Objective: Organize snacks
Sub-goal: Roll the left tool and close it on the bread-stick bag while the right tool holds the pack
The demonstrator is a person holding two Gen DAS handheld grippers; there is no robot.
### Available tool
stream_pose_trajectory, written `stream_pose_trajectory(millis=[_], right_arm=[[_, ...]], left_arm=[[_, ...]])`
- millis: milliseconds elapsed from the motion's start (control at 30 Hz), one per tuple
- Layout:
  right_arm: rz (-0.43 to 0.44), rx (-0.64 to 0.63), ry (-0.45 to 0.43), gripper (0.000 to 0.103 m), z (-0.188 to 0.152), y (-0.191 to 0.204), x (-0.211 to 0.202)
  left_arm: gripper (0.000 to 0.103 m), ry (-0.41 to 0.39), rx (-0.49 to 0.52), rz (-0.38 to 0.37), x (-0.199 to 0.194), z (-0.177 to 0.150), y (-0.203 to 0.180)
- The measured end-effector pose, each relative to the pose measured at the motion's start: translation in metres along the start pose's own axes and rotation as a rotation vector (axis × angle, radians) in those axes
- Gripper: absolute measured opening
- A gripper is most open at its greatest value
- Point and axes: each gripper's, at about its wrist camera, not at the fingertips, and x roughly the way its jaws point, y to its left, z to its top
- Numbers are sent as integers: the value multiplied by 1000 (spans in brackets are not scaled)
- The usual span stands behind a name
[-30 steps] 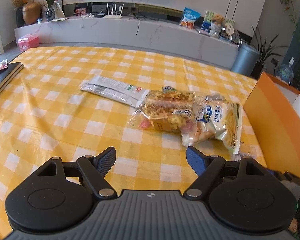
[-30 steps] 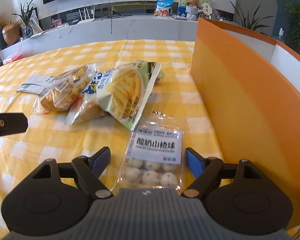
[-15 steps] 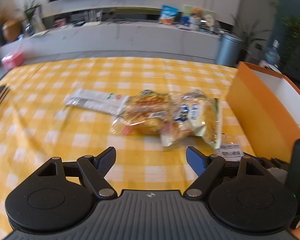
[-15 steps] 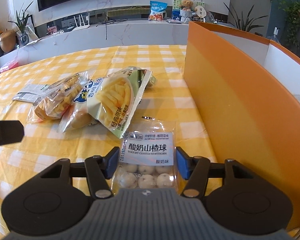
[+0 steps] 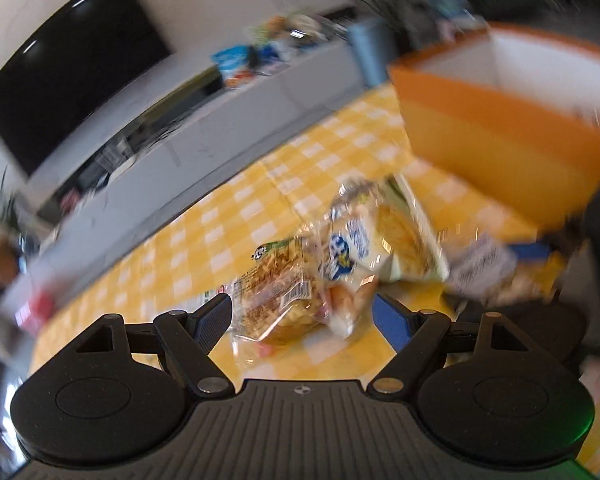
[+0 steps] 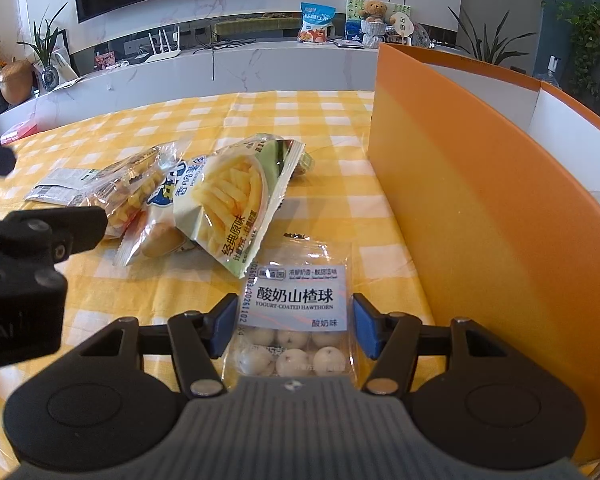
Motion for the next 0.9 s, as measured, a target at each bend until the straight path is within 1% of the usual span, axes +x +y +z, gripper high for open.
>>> stream_pose_trajectory(millis=[100, 200, 267, 333, 400, 433, 500, 567, 600, 633, 733, 767, 800, 900], right_arm=[[1, 3, 1, 60, 1, -1, 1], [4, 8, 1, 60, 2, -2, 1], [1, 8, 0, 60, 2, -1, 1], [-5, 2, -2, 60, 2, 1, 2], [-7, 0, -3, 60, 2, 2, 2], [-7, 0, -4, 60, 2, 1, 2], [-6, 1, -4, 61, 2, 1, 2], [-9, 0, -6, 61, 2, 2, 2], [-12, -1, -6, 61, 2, 2, 2], [-16, -3, -7, 61, 3, 3, 3], [-21, -4, -8, 61, 3, 4, 3], [-21, -4, -9, 61, 3, 4, 3], [-21, -3, -9, 61, 3, 4, 3], [-21, -3, -9, 61, 3, 4, 3]], left_arm=[[94, 50, 164, 88, 20, -9, -8], [94, 63, 361, 144, 40, -21, -20], [94, 52, 449, 165, 52, -27, -28], [94, 32, 520, 161, 64, -32, -34], [94, 33, 584, 168, 77, -38, -42], [93, 25, 600, 180, 82, -40, -44], [92, -18, 595, 186, 88, -39, -46], [92, -47, 547, 194, 94, -36, -45], [91, -59, 534, 204, 98, -35, -46], [88, -72, 528, 212, 100, -35, -47], [66, -77, 483, 199, 100, -35, -46], [47, -72, 464, 185, 102, -35, -47], [43, -69, 445, 174, 101, -35, -47], [40, -74, 436, 192, 96, -37, -48]])
